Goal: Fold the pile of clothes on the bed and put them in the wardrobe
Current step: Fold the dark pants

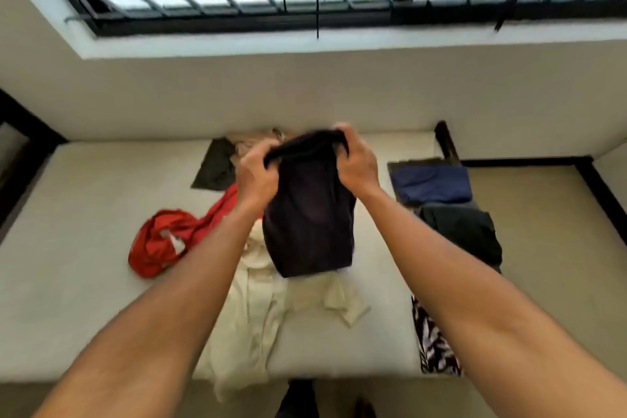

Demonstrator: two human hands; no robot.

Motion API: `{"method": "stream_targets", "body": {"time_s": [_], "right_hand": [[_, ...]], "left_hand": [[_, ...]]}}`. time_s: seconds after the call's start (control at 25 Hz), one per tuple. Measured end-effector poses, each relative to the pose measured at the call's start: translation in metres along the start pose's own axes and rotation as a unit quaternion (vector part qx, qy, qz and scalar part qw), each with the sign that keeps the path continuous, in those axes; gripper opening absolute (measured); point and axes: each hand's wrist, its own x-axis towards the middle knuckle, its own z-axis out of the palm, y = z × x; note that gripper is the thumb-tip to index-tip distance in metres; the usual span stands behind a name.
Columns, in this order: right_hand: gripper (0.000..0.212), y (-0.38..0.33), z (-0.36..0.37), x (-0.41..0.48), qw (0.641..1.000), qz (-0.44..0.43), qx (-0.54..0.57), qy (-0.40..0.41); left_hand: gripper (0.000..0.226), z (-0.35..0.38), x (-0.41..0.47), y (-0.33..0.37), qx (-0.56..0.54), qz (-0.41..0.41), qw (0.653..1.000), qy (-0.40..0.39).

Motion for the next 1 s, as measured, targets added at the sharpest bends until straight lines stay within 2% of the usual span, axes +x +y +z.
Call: {"method": "stream_targets", "body": {"time_s": [0.08, 0.2, 0.32, 0.4, 0.56, 0.72, 0.88, 1.0], "right_hand": [[0.033, -0.073, -0.027, 0.068, 0.989, -0.066, 0.088, 0.102], [0.027, -0.174, -0.077, 0.121, 0.940, -0.198, 0.194, 0.199], [0.033, -0.229, -0.115, 0.122, 0.913, -0.253, 0.233, 0.221], [0.036, -0.229, -0.120, 0.106, 0.915, -0.262, 0.220, 0.213], [0.034, -0.173, -0.098, 0.043, 0.936, -0.257, 0.188, 0.151], [0.024, -0.084, -0.075, -0.056, 0.968, -0.183, 0.149, 0.084], [0.032, 0.019, -0.054, -0.165, 0.994, -0.072, 0.076, -0.040], [0.030, 0.081, -0.055, -0.235, 0.987, 0.035, 0.047, -0.150]], "left_hand": [[0.028, -0.036, 0.080, 0.063, -0.026, 0.080, 0.991, 0.106], [0.029, -0.098, 0.142, 0.156, -0.092, 0.194, 0.946, 0.242], [0.029, -0.140, 0.142, 0.206, -0.122, 0.260, 0.916, 0.280], [0.033, -0.149, 0.117, 0.205, -0.098, 0.281, 0.914, 0.276], [0.041, -0.130, 0.040, 0.153, -0.064, 0.265, 0.934, 0.229], [0.038, -0.089, -0.063, 0.095, -0.020, 0.220, 0.965, 0.138], [0.037, -0.031, -0.179, 0.019, 0.019, 0.102, 0.994, -0.039], [0.031, -0.004, -0.257, -0.009, -0.006, -0.035, 0.981, -0.193]]}}
